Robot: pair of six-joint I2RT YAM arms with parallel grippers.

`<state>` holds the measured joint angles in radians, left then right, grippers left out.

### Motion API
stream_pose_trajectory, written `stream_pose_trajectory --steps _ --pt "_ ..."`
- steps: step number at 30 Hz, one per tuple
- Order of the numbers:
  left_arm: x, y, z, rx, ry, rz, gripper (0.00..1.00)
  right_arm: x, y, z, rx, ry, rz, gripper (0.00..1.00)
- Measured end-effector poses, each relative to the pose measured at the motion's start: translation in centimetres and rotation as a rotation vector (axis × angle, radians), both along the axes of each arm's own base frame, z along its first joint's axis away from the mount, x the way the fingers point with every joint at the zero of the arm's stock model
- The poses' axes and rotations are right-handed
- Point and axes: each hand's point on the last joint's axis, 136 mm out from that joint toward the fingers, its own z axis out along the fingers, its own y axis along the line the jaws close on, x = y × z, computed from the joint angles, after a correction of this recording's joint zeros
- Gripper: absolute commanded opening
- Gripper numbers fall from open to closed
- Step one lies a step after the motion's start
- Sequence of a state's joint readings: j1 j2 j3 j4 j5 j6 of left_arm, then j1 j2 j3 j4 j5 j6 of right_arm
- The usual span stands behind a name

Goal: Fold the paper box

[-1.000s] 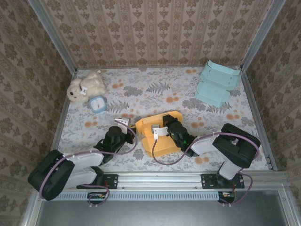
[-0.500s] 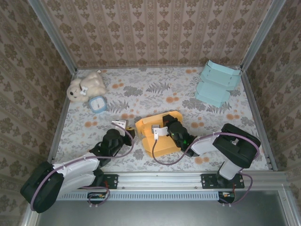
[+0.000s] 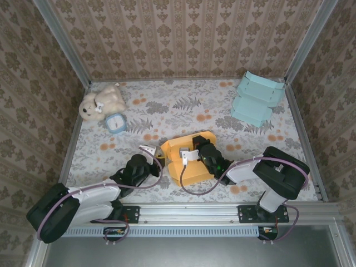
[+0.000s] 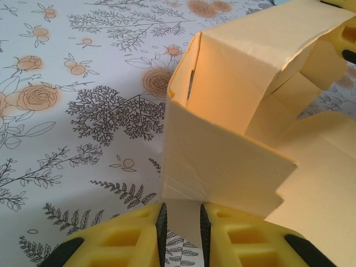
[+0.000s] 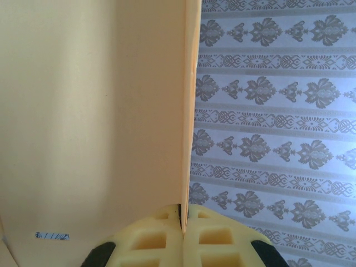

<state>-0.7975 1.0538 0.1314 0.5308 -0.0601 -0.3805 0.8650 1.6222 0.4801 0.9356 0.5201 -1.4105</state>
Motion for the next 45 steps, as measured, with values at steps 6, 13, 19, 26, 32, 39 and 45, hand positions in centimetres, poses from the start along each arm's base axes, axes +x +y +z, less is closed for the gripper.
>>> stream_pose_trajectory --steps 6,13,19,26,32,39,45 --pt "0.1 0.0 -0.2 0.014 0.0 0.0 0.26 0.0 0.0 0.0 0.0 0.0 0.0 0.0" --pt "0.4 -0.7 -0.1 0.013 0.004 -0.014 0.26 0.0 0.0 0.0 -0.001 0.0 0.0 0.0" --pt "0.8 -1.5 0.2 0.002 0.006 -0.031 0.26 0.0 -0.2 -0.1 -0.004 0.001 -0.007 0.0" --pt "0.6 -2.6 0.1 -0.008 0.01 -0.075 0.26 0.1 -0.4 -0.1 -0.009 0.001 -0.018 0.0" --pt "0.6 -2.9 0.2 -0.012 0.004 -0.089 0.26 0.1 -0.4 -0.1 -0.007 0.002 -0.021 0.0" --pt "0.7 -3.2 0.1 -0.018 0.002 -0.096 0.26 0.1 -0.5 -0.1 -0.008 0.002 -0.025 0.0" --pt "0.9 -4.8 0.0 -0.031 -0.001 -0.128 0.25 0.2 -0.6 -0.1 -0.007 0.001 -0.03 0.0"
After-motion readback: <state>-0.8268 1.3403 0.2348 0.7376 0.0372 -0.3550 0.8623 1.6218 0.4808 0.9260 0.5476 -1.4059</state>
